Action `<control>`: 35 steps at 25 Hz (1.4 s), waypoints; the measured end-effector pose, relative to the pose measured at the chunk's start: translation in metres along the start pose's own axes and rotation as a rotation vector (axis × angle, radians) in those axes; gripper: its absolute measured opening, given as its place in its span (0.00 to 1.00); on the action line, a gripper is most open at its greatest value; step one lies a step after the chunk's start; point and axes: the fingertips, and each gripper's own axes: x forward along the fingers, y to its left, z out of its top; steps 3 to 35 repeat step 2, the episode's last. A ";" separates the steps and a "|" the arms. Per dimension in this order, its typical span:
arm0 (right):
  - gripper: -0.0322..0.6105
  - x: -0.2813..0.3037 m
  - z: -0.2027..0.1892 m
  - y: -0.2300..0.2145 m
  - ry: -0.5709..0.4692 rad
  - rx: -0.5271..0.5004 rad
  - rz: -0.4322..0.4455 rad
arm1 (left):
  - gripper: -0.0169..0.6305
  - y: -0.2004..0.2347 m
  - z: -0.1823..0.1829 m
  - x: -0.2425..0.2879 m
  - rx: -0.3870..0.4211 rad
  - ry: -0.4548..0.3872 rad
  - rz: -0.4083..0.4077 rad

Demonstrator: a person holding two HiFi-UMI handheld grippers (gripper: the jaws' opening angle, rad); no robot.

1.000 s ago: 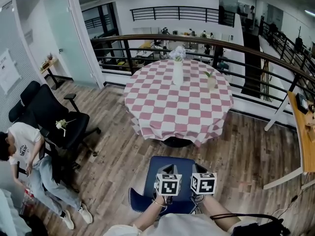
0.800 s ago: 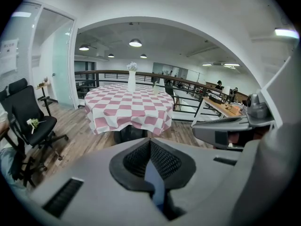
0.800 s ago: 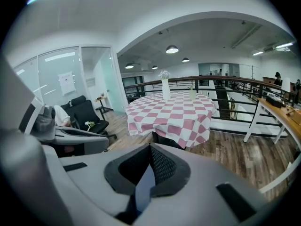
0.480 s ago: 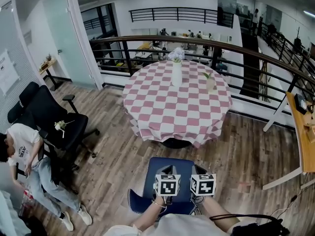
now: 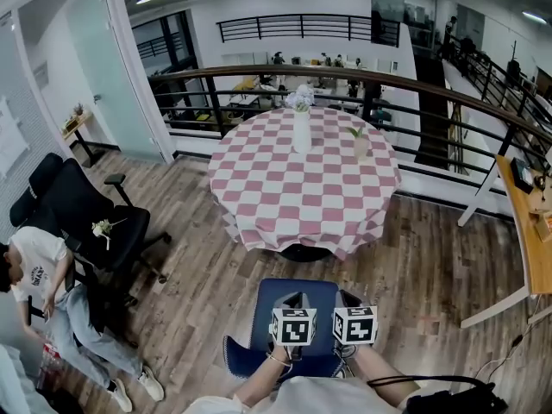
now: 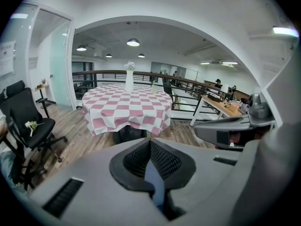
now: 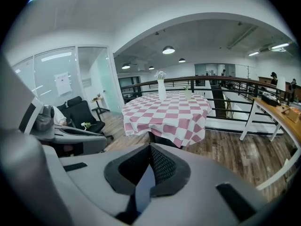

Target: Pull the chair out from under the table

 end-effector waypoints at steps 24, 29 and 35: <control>0.08 -0.001 -0.002 -0.001 0.004 0.001 -0.002 | 0.03 -0.001 0.000 0.000 0.002 0.002 0.000; 0.08 -0.001 -0.002 -0.001 0.004 0.001 -0.002 | 0.03 -0.001 0.000 0.000 0.002 0.002 0.000; 0.08 -0.001 -0.002 -0.001 0.004 0.001 -0.002 | 0.03 -0.001 0.000 0.000 0.002 0.002 0.000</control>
